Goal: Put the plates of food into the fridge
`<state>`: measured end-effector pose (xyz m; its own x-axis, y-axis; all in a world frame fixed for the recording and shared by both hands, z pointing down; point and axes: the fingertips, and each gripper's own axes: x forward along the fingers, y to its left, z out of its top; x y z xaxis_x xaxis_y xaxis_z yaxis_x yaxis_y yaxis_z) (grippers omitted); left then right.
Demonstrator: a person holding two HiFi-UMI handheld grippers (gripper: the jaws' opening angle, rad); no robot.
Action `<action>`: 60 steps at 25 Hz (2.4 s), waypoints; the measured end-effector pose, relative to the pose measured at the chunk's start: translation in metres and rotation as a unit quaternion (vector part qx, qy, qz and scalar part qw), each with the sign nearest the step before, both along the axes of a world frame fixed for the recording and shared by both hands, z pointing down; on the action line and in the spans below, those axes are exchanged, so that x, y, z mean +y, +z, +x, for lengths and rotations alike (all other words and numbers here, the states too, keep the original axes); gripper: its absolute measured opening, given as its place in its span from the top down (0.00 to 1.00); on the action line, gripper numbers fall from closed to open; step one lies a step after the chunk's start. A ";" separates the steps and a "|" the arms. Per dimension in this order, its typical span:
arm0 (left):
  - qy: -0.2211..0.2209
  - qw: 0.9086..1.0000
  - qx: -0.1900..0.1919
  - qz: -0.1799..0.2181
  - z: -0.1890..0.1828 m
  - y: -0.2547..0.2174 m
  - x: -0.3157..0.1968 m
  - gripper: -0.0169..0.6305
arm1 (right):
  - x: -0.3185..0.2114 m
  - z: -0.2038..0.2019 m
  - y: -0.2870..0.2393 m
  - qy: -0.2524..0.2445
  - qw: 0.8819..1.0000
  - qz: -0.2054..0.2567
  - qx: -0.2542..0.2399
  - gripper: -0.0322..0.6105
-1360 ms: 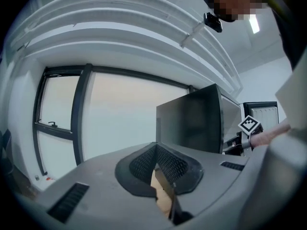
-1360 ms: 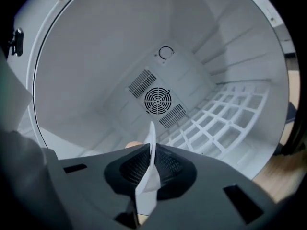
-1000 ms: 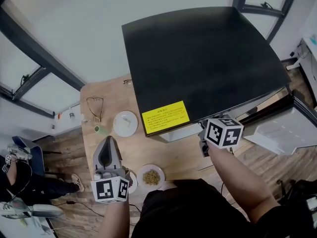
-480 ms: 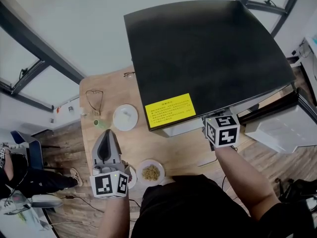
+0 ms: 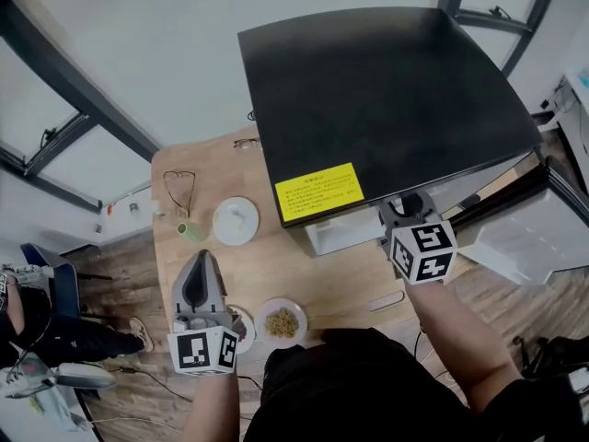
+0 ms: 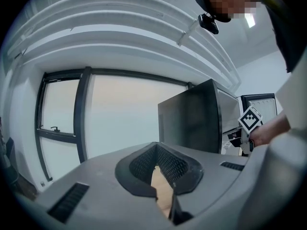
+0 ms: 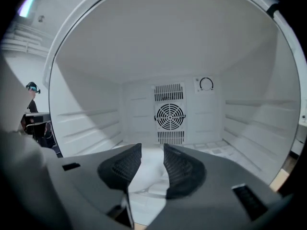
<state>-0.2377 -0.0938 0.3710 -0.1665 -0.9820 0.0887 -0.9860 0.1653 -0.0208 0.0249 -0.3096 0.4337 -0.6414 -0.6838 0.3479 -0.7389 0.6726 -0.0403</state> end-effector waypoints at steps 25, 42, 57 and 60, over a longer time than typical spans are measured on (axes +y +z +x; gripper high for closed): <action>0.045 0.999 -0.016 -0.002 -0.046 0.014 0.148 0.97 | 0.231 -0.028 0.014 -0.033 0.985 -0.064 -0.158 0.73; 0.086 0.996 -0.017 -0.032 -0.063 0.055 0.221 0.97 | 0.363 -0.042 0.185 0.078 0.931 -0.279 -0.224 0.73; 0.083 0.994 -0.026 -0.063 -0.073 0.076 0.244 0.97 | 0.379 -0.059 0.270 0.152 0.853 -0.381 -0.323 0.69; 0.080 0.994 -0.024 -0.072 -0.077 0.082 0.248 0.97 | 0.380 -0.066 0.285 0.154 0.854 -0.391 -0.307 0.69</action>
